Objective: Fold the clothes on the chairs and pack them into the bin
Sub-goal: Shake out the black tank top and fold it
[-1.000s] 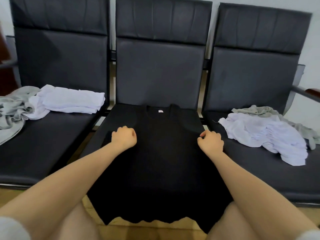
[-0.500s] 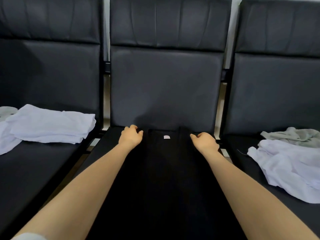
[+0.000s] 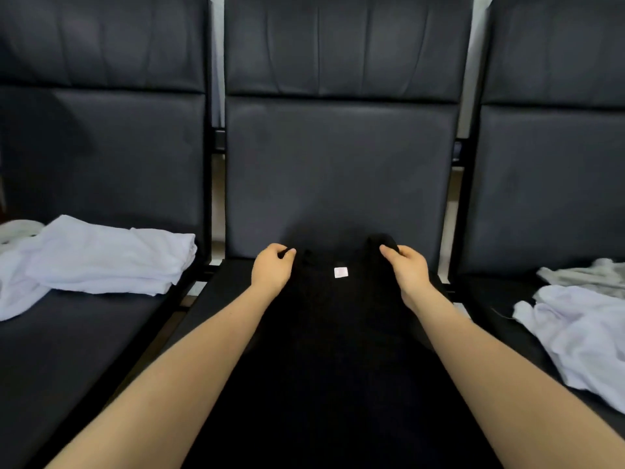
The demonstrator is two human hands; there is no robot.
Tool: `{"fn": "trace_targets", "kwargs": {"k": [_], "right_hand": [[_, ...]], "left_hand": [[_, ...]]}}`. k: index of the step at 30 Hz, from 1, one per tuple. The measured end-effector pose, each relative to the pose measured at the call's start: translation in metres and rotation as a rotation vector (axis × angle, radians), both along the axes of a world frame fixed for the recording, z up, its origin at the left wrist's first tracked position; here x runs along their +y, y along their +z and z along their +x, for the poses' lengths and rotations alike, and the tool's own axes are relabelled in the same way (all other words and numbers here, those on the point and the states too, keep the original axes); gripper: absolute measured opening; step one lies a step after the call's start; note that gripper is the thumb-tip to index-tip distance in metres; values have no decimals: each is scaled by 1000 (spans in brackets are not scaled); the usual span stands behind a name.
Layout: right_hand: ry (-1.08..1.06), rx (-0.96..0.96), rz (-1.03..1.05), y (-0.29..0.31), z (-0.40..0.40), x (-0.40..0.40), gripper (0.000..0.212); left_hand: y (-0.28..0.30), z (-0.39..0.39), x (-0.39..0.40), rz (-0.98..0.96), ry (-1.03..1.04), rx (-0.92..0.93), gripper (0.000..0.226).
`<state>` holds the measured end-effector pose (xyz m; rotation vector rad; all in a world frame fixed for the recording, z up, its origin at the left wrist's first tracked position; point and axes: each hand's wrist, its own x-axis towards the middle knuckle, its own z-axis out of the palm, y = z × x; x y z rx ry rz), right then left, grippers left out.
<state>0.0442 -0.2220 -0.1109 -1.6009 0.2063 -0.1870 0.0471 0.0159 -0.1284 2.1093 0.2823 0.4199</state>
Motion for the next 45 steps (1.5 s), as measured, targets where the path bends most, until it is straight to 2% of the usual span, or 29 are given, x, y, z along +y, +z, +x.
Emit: {"fn": "trace_targets", "kwargs": {"k": [4, 7, 10, 12, 14, 16, 19, 20, 23, 28, 30, 31, 33, 36, 38, 41, 43, 45], "right_hand": [[-21, -18, 183, 43, -54, -9, 11], [-30, -13, 192, 56, -98, -23, 26], [-9, -9, 201, 54, -139, -37, 17], [-38, -17, 167, 43, -170, -40, 18], [-85, -69, 35, 23, -192, -41, 15], [-10, -98, -225, 1, -214, -46, 8], [270, -9, -698, -11, -238, -57, 28], [305, 13, -784, -10, -242, -60, 37], [225, -8, -830, -5, -244, -62, 41], [62, -19, -868, -6, -232, -60, 21], [20, -41, -870, -7, -221, -59, 13], [2, -50, -881, -9, -215, -58, 17], [-17, -16, -992, -15, -202, -56, 39], [99, 190, -1193, -21, -185, -50, 69], [161, 231, -1186, -22, -179, -46, 67], [192, 146, -1129, -24, -179, -40, 49], [207, 88, -974, -26, -181, -39, 42], [203, 32, -759, -21, -178, -44, 27]], "left_hand": [[47, -56, -6, -151, -72, -128, 19], [64, -104, -9, -222, -127, -155, 13], [69, -149, -12, -305, -166, -183, 8], [61, -179, -14, -321, -208, -180, 7], [49, -198, -12, -258, -277, -160, 8], [37, -215, -10, -160, -388, -114, 11], [24, -237, -9, -90, -563, 79, 24], [21, -242, -8, -37, -595, 177, 30], [9, -245, -4, 298, -584, 306, 35], [4, -230, 1, 491, -295, 141, 17], [0, -222, 3, 596, -203, 118, 28], [-3, -218, 3, 627, -164, 139, 41], [-8, -211, 1, 653, -94, 211, 64], [-13, -202, -6, 644, -83, 335, 82], [-15, -200, -11, 626, -122, 332, 77], [-19, -199, -18, 536, -200, 214, 51], [-20, -199, -19, 369, -217, 148, 27], [-14, -193, -15, 289, -200, 126, 20]]}}
